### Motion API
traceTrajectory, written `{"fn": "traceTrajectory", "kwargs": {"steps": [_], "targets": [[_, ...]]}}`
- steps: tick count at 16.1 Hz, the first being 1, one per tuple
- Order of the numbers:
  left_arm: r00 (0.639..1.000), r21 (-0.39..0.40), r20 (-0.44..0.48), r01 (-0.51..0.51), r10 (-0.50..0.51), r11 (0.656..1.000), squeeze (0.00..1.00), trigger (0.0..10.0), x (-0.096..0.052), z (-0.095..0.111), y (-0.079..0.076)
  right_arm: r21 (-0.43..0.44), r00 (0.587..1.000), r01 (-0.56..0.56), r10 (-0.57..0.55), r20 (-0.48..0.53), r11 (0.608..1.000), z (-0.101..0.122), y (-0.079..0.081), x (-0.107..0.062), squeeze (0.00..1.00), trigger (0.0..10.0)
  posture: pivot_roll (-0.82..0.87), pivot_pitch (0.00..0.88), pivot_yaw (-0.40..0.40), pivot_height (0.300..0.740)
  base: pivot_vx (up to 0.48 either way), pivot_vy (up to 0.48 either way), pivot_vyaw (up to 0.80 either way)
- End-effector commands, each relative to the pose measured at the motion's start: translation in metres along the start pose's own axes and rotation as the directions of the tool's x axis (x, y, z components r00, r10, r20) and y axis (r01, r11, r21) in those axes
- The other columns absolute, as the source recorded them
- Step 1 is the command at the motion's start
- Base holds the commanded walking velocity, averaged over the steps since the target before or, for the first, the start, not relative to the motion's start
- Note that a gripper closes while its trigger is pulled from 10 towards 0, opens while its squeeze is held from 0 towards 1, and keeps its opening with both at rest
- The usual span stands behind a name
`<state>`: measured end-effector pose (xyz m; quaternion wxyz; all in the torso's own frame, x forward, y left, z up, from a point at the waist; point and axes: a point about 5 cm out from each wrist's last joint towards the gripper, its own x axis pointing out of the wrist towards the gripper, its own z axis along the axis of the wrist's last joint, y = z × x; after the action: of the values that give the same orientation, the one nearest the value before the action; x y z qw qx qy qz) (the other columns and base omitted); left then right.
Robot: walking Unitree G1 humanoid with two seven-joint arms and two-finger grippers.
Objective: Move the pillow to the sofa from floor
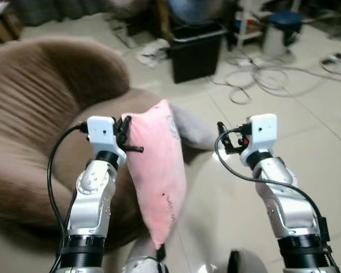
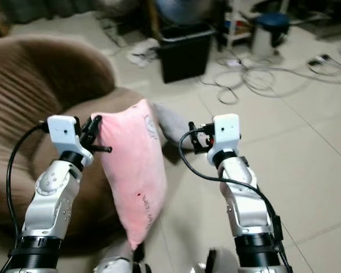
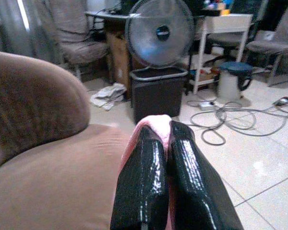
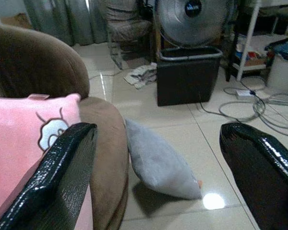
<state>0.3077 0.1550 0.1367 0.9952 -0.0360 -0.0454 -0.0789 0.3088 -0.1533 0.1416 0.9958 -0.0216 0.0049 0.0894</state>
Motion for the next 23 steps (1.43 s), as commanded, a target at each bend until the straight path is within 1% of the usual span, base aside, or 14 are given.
{"fn": "traceTrajectory", "kwargs": {"steps": [1, 2, 3, 4, 5, 6, 8, 10, 12, 14, 16, 17, 18, 23], "targets": [[0.999, 0.005, 0.053, 0.009, -0.01, 1.0, 0.0, 10.0, 0.003, 0.012, -0.003, 0.008, 1.0, -0.002, 0.002, 0.016, 1.0, 0.003, -0.002, 0.003, 0.0, 10.0, 0.0, 0.0, 0.111, 0.717, 0.0, 0.0, 0.0], [0.999, 0.009, 0.048, 0.015, -0.015, 1.0, 0.0, 10.0, 0.004, 0.012, -0.006, 0.006, 1.0, 0.007, -0.007, 0.021, 1.0, 0.005, -0.004, 0.004, 0.0, 10.0, 0.0, 0.0, 0.11, 0.722, 0.0, 0.0, 0.0], [0.999, 0.08, 0.027, 0.039, -0.042, 0.996, 0.0, 10.0, 0.008, 0.013, -0.013, 0.018, 0.999, 0.014, -0.015, 0.043, 1.0, 0.014, -0.006, 0.007, 0.0, 10.0, 0.0, 0.0, 0.108, 0.737, 0.0, 0.0, 0.0], [0.999, 0.097, 0.035, 0.036, -0.04, 0.995, 0.0, 10.0, 0.009, 0.013, -0.014, 0.004, 0.999, 0.005, -0.006, 0.052, 1.0, 0.016, -0.005, 0.008, 0.0, 10.0, -0.01, 0.0, 0.104, 0.74, 0.0, 0.0, 0.0], [0.999, 0.076, 0.048, 0.023, -0.026, 0.997, 0.0, 10.0, 0.01, 0.016, -0.014, -0.002, 0.998, -0.002, 0.002, 0.059, 1.0, 0.021, -0.004, 0.009, 0.0, 10.0, 0.01, 0.0, 0.083, 0.74, 0.0, 0.0, 0.0], [0.998, 0.079, 0.06, 0.016, -0.021, 0.997, 0.0, 10.0, 0.011, 0.019, -0.014, -0.004, 0.998, -0.012, 0.013, 0.064, 1.0, 0.024, -0.004, 0.01, 0.0, 10.0, 0.02, 0.0, 0.066, 0.74, 0.0, 0.0, 0.0], [0.997, 0.1, 0.074, -0.008, 0.0, 0.995, 0.0, 10.0, 0.007, 0.022, -0.013, -0.016, 0.996, -0.044, 0.045, 0.071, 0.999, 0.03, -0.001, 0.013, 0.0, 10.0, 0.04, 0.0, 0.03, 0.74, 0.0, 0.0, 0.0], [0.997, 0.131, 0.079, -0.022, 0.011, 0.991, 0.0, 10.0, 0.005, 0.023, -0.012, -0.021, 0.995, -0.069, 0.07, 0.072, 0.997, 0.033, 0.002, 0.016, 0.0, 10.0, 0.05, 0.0, 0.022, 0.74, 0.0, 0.0, 0.0], [0.997, 0.144, 0.073, -0.004, -0.006, 0.99, 0.0, 10.0, 0.004, 0.024, -0.015, 0.018, 0.997, -0.062, 0.061, 0.045, 0.998, 0.025, 0.004, 0.017, 0.0, 10.0, 0.06, 0.0, 0.022, 0.74, 0.0, -0.338, 0.0], [0.997, 0.15, 0.073, -0.001, -0.01, 0.989, 0.0, 10.0, 0.005, 0.027, -0.016, 0.028, 0.998, -0.049, 0.048, 0.032, 0.998, 0.019, 0.008, 0.013, 0.0, 10.0, 0.06, 0.0, 0.029, 0.74, 0.0, -0.467, 0.0], [0.997, 0.151, 0.072, 0.0, -0.011, 0.989, 0.0, 10.0, 0.006, 0.028, -0.019, 0.052, 0.999, -0.036, 0.035, 0.017, 0.998, 0.014, 0.006, 0.009, 0.0, 10.0, 0.06, 0.0, 0.029, 0.74, 0.0, -0.48, 0.0], [0.997, 0.149, 0.07, -0.001, -0.01, 0.989, 0.0, 10.0, 0.006, 0.027, -0.019, 0.053, 0.999, -0.035, 0.034, 0.015, 0.998, 0.013, 0.006, 0.009, 0.0, 10.0, 0.06, 0.0, 0.029, 0.74, 0.0, -0.48, 0.0], [0.998, 0.148, 0.066, -0.003, -0.007, 0.989, 0.0, 10.0, 0.006, 0.027, -0.019, 0.025, 0.999, -0.035, 0.035, 0.013, 0.999, 0.013, 0.006, 0.009, 0.0, 10.0, 0.06, 0.0, 0.028, 0.74, 0.0, -0.48, 0.0], [0.998, 0.154, 0.064, -0.007, -0.003, 0.988, 0.0, 10.0, 0.008, 0.029, -0.018, 0.045, 1.0, -0.021, 0.021, 0.012, 0.999, 0.012, 0.007, 0.012, 0.0, 10.0, 0.07, 0.0, 0.036, 0.74, 0.0, -0.48, 0.78]]}}
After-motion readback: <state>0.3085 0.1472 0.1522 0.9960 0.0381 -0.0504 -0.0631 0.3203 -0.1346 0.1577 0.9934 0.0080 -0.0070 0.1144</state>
